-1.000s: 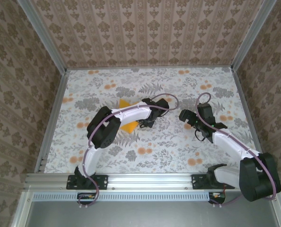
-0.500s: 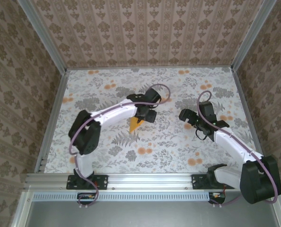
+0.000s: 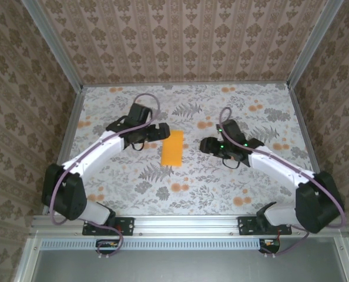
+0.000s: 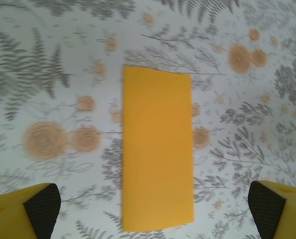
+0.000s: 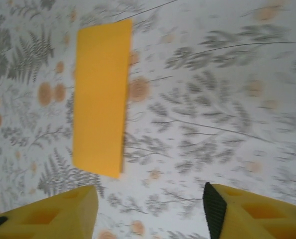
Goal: Fold a paper plane with a square sheet of paper (pick it up from the middle)
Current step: Turn over the paper at the center of the table, then move the paper to the center of the table.
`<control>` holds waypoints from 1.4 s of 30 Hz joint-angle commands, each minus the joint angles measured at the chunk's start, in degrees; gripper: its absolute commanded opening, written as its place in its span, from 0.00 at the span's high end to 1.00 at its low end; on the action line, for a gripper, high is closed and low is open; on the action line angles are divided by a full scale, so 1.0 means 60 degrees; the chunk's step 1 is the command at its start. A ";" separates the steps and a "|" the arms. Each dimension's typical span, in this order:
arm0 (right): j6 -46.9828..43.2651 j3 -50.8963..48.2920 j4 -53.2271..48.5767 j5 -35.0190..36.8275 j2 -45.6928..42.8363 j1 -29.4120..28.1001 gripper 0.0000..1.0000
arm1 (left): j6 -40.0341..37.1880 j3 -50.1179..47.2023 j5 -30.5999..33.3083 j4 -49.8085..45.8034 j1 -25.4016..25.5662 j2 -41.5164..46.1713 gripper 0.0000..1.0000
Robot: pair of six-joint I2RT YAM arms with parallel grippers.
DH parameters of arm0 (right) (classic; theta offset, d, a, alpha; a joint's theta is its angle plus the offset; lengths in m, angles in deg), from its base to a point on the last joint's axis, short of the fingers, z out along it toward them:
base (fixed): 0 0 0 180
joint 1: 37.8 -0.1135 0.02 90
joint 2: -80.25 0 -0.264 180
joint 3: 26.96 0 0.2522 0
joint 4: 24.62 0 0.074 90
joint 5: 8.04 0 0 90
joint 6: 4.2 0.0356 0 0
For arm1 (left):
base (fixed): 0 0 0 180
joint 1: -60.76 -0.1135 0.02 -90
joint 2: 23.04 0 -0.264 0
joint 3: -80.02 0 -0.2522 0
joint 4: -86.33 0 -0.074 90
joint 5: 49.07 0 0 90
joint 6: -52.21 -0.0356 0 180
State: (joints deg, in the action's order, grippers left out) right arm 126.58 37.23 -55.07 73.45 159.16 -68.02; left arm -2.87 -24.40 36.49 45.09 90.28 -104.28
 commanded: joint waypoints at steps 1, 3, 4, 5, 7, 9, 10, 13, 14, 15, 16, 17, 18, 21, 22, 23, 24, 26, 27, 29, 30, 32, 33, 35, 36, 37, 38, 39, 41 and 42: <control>0.0148 0.0968 0.0136 0.0151 0.1273 -0.0850 0.50 | 0.0539 -0.0862 0.0196 0.0112 -0.0869 0.0757 0.00; 0.0112 0.1951 0.0096 0.0107 0.2354 -0.1250 0.57 | 0.0893 -0.1460 0.0006 0.0229 -0.1525 0.1244 0.00; 0.0078 0.2386 0.0033 0.0002 0.2854 -0.1384 0.60 | 0.0991 -0.1714 -0.0146 0.0293 -0.1762 0.1449 0.00; 0.0033 0.2838 0.0015 -0.0125 0.3389 -0.1535 0.62 | 0.1058 -0.1995 -0.0268 0.0392 -0.2015 0.1693 0.00; -0.0038 0.3718 -0.0059 -0.0235 0.4286 -0.1807 0.63 | 0.1047 -0.2487 -0.0472 0.0506 -0.2378 0.2098 0.00; -0.0044 0.4570 -0.0229 -0.0305 0.5147 -0.2004 0.64 | 0.1022 -0.2814 -0.0668 0.0490 -0.2759 0.2430 0.00; -0.0028 0.4905 -0.0303 -0.0348 0.5451 -0.2065 0.64 | 0.0969 -0.2910 -0.0833 0.0465 -0.2931 0.2548 0.00; 0.0023 0.5789 -0.0533 -0.0549 0.6480 -0.2118 0.64 | 0.0773 -0.3052 -0.1148 0.0390 -0.3380 0.2831 0.00; -0.0018 0.6044 -0.0645 -0.0608 0.6749 -0.2114 0.63 | 0.0663 -0.3064 -0.1208 0.0385 -0.3471 0.2886 0.00; -0.0072 0.6286 -0.0747 -0.0616 0.6980 -0.2117 0.63 | 0.0535 -0.3062 -0.1209 0.0387 -0.3520 0.2925 0.00; -0.0133 0.6463 -0.0837 -0.0660 0.7209 -0.2121 0.63 | 0.0424 -0.3054 -0.1200 0.0395 -0.3541 0.2955 0.00; -0.0179 0.6658 -0.0957 -0.0717 0.7392 -0.2121 0.63 | 0.0290 -0.3066 -0.1192 0.0405 -0.3557 0.2942 0.00; -0.0227 0.6839 -0.1131 -0.0747 0.7595 -0.2114 0.63 | 0.0172 -0.3041 -0.1203 0.0391 -0.3572 0.2935 0.00; -0.0443 0.7048 -0.1501 -0.0919 0.7927 -0.2120 0.63 | 0.0027 -0.3099 -0.1475 0.0441 -0.3574 0.2882 0.00; -0.0554 0.7062 -0.1623 -0.0973 0.7993 -0.2127 0.63 | 0.0022 -0.3141 -0.1551 0.0530 -0.3572 0.2867 0.00; -0.0697 0.7063 -0.1782 -0.1052 0.8061 -0.2121 0.62 | 0.0024 -0.3195 -0.1622 0.0654 -0.3581 0.2846 0.00; -0.0885 0.7052 -0.1944 -0.1142 0.8108 -0.2127 0.62 | 0.0011 -0.3230 -0.1699 0.0744 -0.3578 0.2817 0.00; -0.1280 0.6886 -0.2237 -0.1264 0.8132 -0.2132 0.62 | 0.0036 -0.3244 -0.1878 0.0857 -0.3572 0.2751 0.00; -0.1574 0.6741 -0.2301 -0.1379 0.8096 -0.2130 0.63 | 0.0039 -0.3243 -0.2010 0.0930 -0.3559 0.2679 0.00; -0.2284 0.6307 -0.2772 -0.1544 0.7851 -0.2131 0.63 | 0.0055 -0.3267 -0.2230 0.1049 -0.3516 0.2577 0.00; -0.2779 0.6006 -0.2965 -0.1541 0.7643 -0.2134 0.63 | 0.0029 -0.3274 -0.2335 0.1093 -0.3474 0.2520 0.00; -0.3589 0.5305 -0.3219 -0.1423 0.7190 -0.2124 0.63 | 0.0004 -0.3276 -0.2503 0.1191 -0.3328 0.2402 0.00; -0.3907 0.5026 -0.3318 -0.1368 0.6883 -0.2102 0.63 | -0.0001 -0.3275 -0.2557 0.1248 -0.3236 0.2352 0.00; -0.4462 0.4370 -0.3536 -0.1404 0.6314 -0.2055 0.63 | -0.0005 -0.3247 -0.2569 0.1348 -0.2918 0.2179 0.01; -0.4583 0.4138 -0.3543 -0.1394 0.6039 -0.2048 0.62 | 0.0009 -0.3230 -0.2544 0.1421 -0.2764 0.2099 0.01; -0.4607 0.3940 -0.3527 -0.1354 0.5675 -0.2041 0.60 | 0.0053 -0.3190 -0.2505 0.1515 -0.2570 0.1970 0.02; -0.4441 0.3729 -0.3433 -0.1304 0.5295 -0.2039 0.58 | 0.0115 -0.3156 -0.2493 0.1611 -0.2382 0.1842 0.03; -0.4201 0.3574 -0.3302 -0.1240 0.5007 -0.2015 0.57 | 0.0168 -0.3109 -0.2496 0.1729 -0.2229 0.1712 0.04; -0.3432 0.3252 -0.2917 -0.1080 0.4298 -0.1969 0.50 | 0.0359 -0.3001 -0.2496 0.2041 -0.1759 0.1408 0.07; -0.3065 0.3079 -0.2690 -0.0906 0.3966 -0.1963 0.47 | 0.0436 -0.2929 -0.2496 0.2166 -0.1538 0.1248 0.09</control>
State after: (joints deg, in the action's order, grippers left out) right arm 104.48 57.47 -71.42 65.42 188.73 -80.33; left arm -1.32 -43.20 22.63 54.86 78.54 -94.94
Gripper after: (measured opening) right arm 0.510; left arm 0.920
